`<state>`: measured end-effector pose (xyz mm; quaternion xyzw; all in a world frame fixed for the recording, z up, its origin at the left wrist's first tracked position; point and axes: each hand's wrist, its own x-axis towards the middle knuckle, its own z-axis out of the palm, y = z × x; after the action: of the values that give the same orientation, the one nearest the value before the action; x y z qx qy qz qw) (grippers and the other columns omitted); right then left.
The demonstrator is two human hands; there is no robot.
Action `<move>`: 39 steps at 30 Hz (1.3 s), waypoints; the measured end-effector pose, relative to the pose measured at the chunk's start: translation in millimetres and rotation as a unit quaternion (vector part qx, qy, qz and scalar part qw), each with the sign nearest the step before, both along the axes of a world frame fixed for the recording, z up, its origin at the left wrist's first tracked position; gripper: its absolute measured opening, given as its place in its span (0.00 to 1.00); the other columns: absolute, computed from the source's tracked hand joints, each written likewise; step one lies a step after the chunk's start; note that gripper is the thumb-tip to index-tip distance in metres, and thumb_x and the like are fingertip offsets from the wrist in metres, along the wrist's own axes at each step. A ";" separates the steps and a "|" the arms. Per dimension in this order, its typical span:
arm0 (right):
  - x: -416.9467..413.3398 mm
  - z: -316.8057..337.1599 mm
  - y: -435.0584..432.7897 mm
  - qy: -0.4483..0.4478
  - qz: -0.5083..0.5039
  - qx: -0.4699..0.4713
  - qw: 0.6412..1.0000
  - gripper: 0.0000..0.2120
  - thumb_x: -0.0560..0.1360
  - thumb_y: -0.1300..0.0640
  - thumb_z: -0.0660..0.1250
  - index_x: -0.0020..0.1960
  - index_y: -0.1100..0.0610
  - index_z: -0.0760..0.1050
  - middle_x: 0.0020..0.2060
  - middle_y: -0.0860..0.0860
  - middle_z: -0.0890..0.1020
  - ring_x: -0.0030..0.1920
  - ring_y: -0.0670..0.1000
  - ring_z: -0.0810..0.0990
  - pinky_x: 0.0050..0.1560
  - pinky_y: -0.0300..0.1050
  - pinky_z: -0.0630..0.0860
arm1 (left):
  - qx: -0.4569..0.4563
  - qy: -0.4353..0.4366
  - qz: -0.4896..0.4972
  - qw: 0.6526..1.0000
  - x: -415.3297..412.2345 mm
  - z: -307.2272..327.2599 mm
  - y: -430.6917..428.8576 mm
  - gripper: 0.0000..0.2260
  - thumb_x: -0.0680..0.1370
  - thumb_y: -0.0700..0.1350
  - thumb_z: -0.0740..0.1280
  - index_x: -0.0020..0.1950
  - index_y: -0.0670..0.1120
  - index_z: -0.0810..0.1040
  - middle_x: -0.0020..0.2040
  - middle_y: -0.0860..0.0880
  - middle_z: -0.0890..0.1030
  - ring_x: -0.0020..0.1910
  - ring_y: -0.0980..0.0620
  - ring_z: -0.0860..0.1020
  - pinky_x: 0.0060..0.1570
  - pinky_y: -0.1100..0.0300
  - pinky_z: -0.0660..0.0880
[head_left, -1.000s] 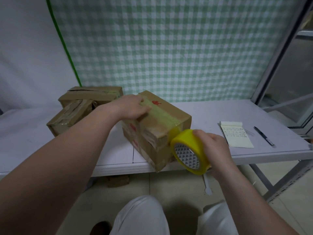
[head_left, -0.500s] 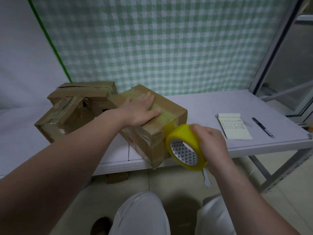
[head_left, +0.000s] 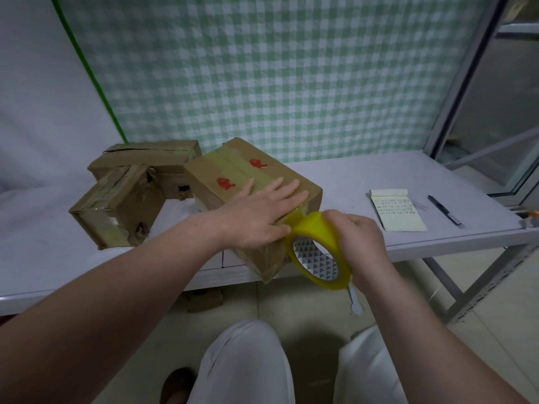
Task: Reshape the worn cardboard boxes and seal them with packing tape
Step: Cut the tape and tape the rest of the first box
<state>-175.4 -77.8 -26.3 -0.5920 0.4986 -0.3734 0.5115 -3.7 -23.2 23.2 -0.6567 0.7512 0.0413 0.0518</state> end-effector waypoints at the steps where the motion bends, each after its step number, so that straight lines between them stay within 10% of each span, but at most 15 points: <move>1: -0.5 -0.1 0.5 -0.002 -0.001 0.006 1.000 0.16 0.62 0.42 0.64 0.35 0.55 0.70 0.31 0.54 0.69 0.34 0.52 0.68 0.37 0.49 0.67 | -0.005 -0.001 -0.010 1.000 -1.0 -1.9 1.4 0.27 0.83 0.52 0.52 0.77 0.58 0.40 0.77 0.57 0.37 0.76 0.55 0.37 0.73 0.44 0.35; 8: 0.4 12.2 8.8 -0.059 -0.009 0.068 0.996 0.19 0.72 0.46 0.69 0.41 0.65 0.76 0.38 0.55 0.79 0.38 0.55 0.78 0.40 0.47 0.75 | -0.108 0.013 -0.005 0.994 -3.7 -10.9 2.5 0.22 0.82 0.40 0.53 0.76 0.54 0.60 0.78 0.54 0.54 0.77 0.51 0.53 0.75 0.49 0.53; 14: -5.1 67.7 12.2 -0.108 0.058 0.025 0.992 0.11 0.72 0.46 0.72 0.42 0.53 0.77 0.42 0.50 0.82 0.40 0.48 0.81 0.37 0.41 0.75 | -0.389 0.037 0.044 0.919 -7.7 -28.5 26.7 0.15 0.76 0.40 0.63 0.63 0.42 0.77 0.56 0.42 0.81 0.52 0.42 0.80 0.50 0.46 0.78; 23: 8.9 127.8 10.6 -0.142 0.144 0.031 0.979 0.12 0.70 0.49 0.73 0.50 0.54 0.81 0.42 0.52 0.85 0.40 0.51 0.84 0.39 0.42 0.79 | -0.403 -0.038 0.058 0.913 0.9 -32.5 49.0 0.54 0.60 0.75 0.63 0.76 0.47 0.51 0.75 0.42 0.51 0.74 0.35 0.50 0.67 0.30 0.56; 32: 28.5 175.8 12.8 -0.162 0.151 0.069 0.973 0.08 0.75 0.52 0.69 0.46 0.56 0.78 0.36 0.53 0.82 0.35 0.53 0.81 0.36 0.46 0.78 | -0.303 -0.105 0.113 0.940 -2.2 5.5 55.5 0.57 0.56 0.82 0.52 0.76 0.55 0.39 0.78 0.47 0.39 0.73 0.38 0.31 0.69 0.31 0.44; 39: 42.7 195.0 12.2 -0.170 0.124 0.092 0.973 0.09 0.77 0.53 0.67 0.41 0.57 0.75 0.36 0.54 0.79 0.36 0.54 0.78 0.33 0.48 0.73 | -0.327 -0.019 0.123 0.937 -7.7 7.7 53.9 0.59 0.55 0.82 0.54 0.76 0.53 0.37 0.78 0.44 0.47 0.75 0.40 0.34 0.72 0.36 0.51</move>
<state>-132.7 -65.6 168.8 -0.5278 0.3592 -0.3547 0.6831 -11.3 30.8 30.9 -0.7251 0.6359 -0.2126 -0.1570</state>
